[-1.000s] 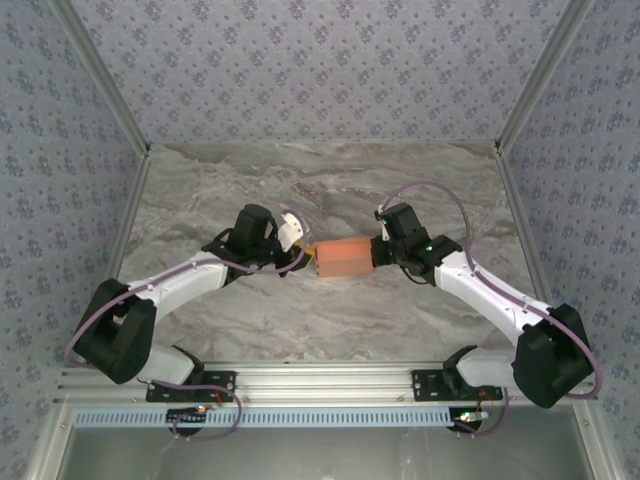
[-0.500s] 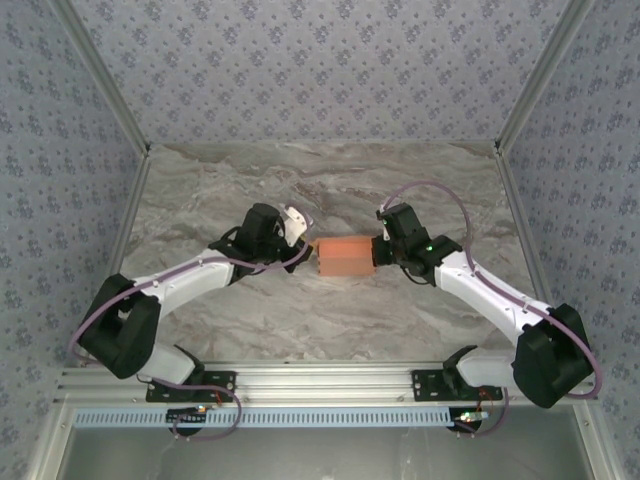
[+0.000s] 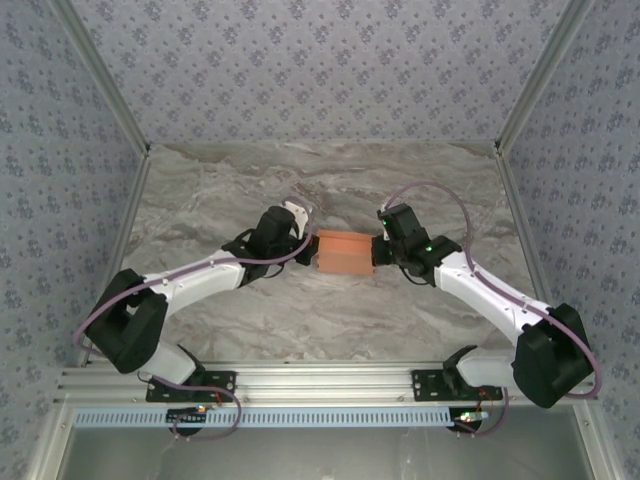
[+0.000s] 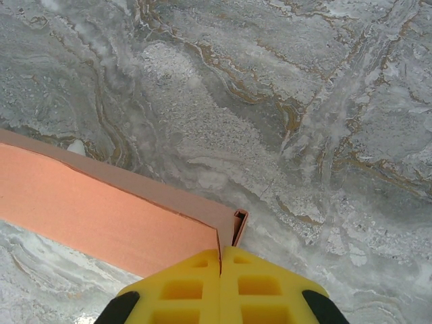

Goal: Fold the paper box

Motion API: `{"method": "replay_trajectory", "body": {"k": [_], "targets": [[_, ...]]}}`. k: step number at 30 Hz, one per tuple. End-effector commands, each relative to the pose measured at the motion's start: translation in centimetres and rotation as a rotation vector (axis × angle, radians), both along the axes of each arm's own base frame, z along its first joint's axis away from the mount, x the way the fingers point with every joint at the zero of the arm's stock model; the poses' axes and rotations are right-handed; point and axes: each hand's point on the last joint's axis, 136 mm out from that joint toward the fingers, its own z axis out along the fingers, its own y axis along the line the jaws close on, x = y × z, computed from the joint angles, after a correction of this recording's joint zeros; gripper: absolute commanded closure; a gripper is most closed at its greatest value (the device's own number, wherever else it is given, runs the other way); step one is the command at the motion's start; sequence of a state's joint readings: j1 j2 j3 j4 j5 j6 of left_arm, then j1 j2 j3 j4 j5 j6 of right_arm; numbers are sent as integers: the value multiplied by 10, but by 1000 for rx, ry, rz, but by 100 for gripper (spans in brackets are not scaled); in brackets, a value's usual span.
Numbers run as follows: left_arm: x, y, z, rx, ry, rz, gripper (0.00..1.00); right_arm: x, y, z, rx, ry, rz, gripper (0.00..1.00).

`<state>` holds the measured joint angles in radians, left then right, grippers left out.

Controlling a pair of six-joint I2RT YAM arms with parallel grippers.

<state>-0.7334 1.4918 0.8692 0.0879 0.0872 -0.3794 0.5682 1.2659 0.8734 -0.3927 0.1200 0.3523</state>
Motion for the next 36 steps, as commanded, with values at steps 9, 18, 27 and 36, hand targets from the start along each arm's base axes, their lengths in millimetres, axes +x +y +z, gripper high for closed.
{"method": "replay_trajectory", "body": {"k": [9,18,27,36], "targets": [[-1,-12,0,-29,4,61,100,-4,7,-7,5,24,10,95],[-8,-5,-20,-9,15,69,100,-3,9,-8,27,16,-15,95],[-13,-6,-25,-5,8,56,100,1,11,0,58,5,-42,95],[-18,-6,-25,-4,-2,50,100,3,16,0,97,8,-63,95]]}}
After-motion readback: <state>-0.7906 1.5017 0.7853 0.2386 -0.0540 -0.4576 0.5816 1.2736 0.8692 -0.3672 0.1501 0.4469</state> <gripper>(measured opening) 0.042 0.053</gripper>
